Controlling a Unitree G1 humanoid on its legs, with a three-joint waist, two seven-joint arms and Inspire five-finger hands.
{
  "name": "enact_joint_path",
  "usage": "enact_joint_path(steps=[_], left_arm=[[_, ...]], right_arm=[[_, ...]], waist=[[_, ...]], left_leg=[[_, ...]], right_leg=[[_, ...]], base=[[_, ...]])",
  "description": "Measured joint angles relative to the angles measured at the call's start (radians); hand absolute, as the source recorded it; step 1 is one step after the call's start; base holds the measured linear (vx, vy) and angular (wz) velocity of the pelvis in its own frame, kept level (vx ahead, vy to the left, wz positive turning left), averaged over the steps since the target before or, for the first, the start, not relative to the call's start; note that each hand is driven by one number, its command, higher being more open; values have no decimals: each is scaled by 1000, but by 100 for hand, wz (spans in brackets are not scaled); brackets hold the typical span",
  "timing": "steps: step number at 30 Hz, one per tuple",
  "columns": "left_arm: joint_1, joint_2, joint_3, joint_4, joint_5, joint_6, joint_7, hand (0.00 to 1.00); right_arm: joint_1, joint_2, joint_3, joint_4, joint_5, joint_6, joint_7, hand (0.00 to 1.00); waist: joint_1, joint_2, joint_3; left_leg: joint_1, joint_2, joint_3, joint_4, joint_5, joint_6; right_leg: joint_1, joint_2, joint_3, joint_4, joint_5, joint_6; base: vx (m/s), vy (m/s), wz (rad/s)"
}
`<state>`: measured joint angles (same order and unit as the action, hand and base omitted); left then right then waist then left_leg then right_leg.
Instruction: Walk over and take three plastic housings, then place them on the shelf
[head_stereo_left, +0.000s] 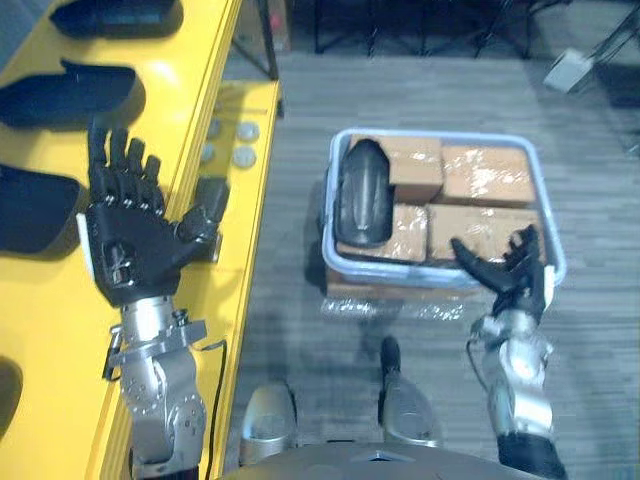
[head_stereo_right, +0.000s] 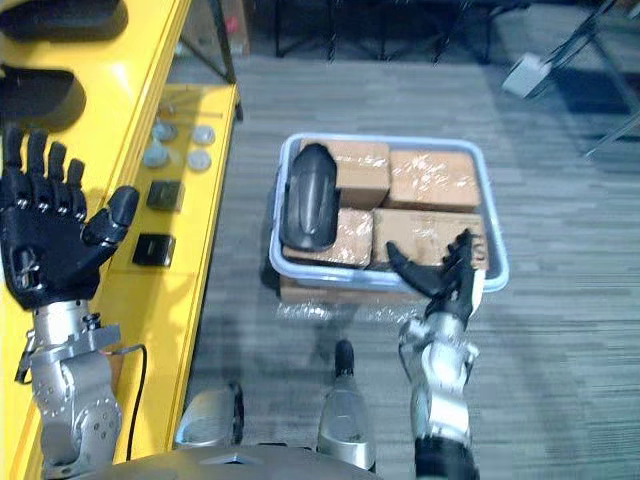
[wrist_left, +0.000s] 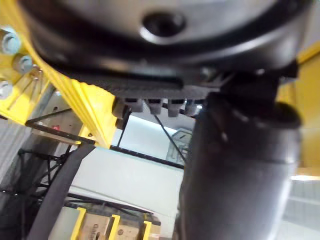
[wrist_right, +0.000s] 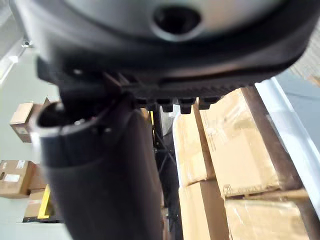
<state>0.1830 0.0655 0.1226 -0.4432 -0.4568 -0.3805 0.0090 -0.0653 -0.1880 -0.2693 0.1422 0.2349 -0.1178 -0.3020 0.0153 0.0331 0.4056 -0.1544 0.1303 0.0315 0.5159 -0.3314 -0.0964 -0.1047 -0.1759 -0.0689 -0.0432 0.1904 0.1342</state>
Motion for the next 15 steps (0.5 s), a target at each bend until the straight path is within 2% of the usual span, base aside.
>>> enact_joint_path(steps=[2, 5, 7, 10, 13, 15], left_arm=[[-39, 11, -16, 18, 0, 21, -1, 100], [-72, 26, -55, 69, 0, 40, -6, 100], [-102, 36, -94, 123, 1, 61, -20, 100], [-115, 63, -112, 159, 1, 75, -32, 100], [-152, 104, -133, 223, 0, 86, -49, 100], [-198, 116, -165, 268, 0, 98, -63, 100]], right_arm=[[-99, -63, -7, 44, 7, 20, -45, 100], [-250, -157, -8, 156, 16, 48, -101, 100], [-326, -224, -15, 230, 27, 59, -124, 100], [-371, -265, -10, 274, 67, 65, -115, 100], [-462, -323, 49, 399, 97, 92, -76, 100], [-526, -363, 88, 496, 108, 115, -48, 100]], waist=[[11, 5, 23], [22, 10, 28], [44, 16, 34], [67, 16, 34], [77, 21, 37], [101, 30, 46]], left_leg=[[-40, 3, -23, 22, 0, -3], [-89, 3, -57, 36, 3, -8], [-110, 1, -77, 41, 3, -8], [-131, -2, -88, 43, 5, -7], [-148, -10, -108, 55, 10, -4], [-155, -15, -117, 60, 10, -3]], right_leg=[[-9, 6, -20, -17, 27, 18], [-32, 9, -51, -18, 32, 17], [-38, 10, -75, -18, 33, 16], [-50, 9, -92, -15, 33, 16], [-53, 4, -112, -12, 33, 16], [-53, 1, -122, -5, 33, 16]], base=[[-71, 7, 22], [-40, -11, 31], [-15, 6, 22], [-1, 10, 15], [-5, 22, 17], [-33, 27, 12]])
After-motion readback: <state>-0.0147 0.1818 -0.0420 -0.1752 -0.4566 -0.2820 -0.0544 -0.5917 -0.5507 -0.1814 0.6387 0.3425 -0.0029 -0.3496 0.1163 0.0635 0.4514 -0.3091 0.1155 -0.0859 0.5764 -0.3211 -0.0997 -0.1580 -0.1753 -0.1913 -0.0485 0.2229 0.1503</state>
